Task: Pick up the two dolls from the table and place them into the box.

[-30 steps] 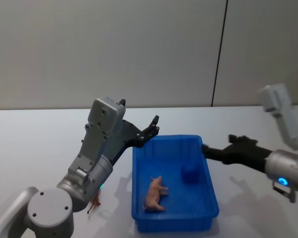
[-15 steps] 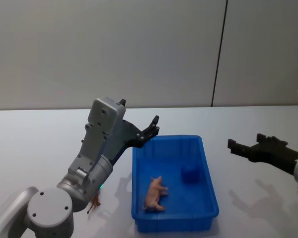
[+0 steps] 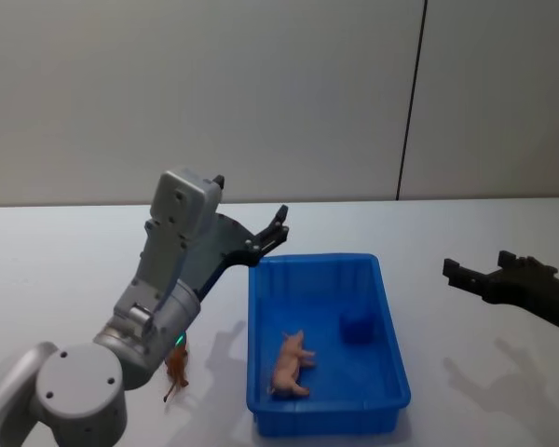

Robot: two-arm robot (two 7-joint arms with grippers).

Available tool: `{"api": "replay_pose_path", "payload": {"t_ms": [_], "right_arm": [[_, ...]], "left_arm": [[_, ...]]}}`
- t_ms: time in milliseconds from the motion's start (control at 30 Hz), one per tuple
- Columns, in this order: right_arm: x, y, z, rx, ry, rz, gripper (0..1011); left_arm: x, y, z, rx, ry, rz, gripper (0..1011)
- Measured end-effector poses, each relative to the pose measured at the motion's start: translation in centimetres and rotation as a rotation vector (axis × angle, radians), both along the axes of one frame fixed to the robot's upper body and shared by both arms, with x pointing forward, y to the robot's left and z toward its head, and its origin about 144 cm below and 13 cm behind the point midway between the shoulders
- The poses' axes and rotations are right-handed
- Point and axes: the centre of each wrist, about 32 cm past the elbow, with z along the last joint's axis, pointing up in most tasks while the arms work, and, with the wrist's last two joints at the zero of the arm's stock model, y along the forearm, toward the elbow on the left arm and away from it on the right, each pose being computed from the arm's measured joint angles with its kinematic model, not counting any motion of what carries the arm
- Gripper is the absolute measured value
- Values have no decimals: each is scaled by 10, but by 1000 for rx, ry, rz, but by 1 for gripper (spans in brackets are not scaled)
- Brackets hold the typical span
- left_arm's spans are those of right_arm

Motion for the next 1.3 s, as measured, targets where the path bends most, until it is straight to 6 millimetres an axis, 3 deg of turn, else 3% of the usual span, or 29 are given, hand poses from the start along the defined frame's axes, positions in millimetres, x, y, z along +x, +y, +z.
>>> {"api": "replay_pose_path", "payload": {"t_ms": [700,1300], "right_arm": [[-2,-4,0,7,0,-12,1001],[-3,-4,0,8,-1,-15,1001]], "left_arm": [[-28,29,18,24,240,112,1001],[-41,41,15,47,505,201,1001]]}}
